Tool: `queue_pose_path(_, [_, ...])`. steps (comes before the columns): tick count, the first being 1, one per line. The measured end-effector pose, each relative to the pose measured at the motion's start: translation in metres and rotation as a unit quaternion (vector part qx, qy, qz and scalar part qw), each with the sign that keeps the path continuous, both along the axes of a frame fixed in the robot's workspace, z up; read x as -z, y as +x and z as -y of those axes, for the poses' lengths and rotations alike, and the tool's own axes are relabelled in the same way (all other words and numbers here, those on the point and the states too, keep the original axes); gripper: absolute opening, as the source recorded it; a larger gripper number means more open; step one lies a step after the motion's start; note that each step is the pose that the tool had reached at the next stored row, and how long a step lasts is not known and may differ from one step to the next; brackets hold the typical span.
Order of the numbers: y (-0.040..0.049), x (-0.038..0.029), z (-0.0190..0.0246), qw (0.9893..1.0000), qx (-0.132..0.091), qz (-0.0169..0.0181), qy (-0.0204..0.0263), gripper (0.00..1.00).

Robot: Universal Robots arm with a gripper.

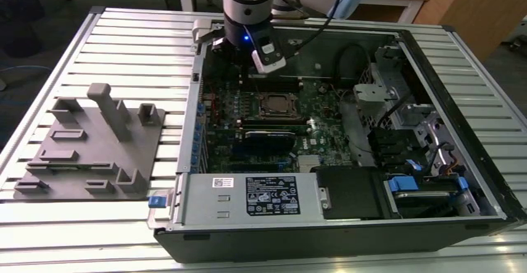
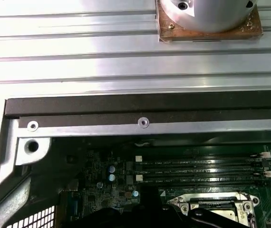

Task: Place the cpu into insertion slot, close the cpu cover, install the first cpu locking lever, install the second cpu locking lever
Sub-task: 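Install the first cpu locking lever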

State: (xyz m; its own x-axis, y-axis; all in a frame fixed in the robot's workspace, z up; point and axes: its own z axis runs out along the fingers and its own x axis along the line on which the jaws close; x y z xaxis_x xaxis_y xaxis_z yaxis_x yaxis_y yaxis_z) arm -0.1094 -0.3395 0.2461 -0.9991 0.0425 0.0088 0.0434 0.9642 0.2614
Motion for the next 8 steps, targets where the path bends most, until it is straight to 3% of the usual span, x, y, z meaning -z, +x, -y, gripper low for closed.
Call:
queue_pose_path(4, [0.0060, 0.0000, -0.0001, 1.0000, 0.000, 0.0000, 0.0000, 0.10])
queue_pose_path(8, [0.0189, 0.0001, -0.0001, 1.0000, 0.000, 0.0000, 0.0000, 0.10])
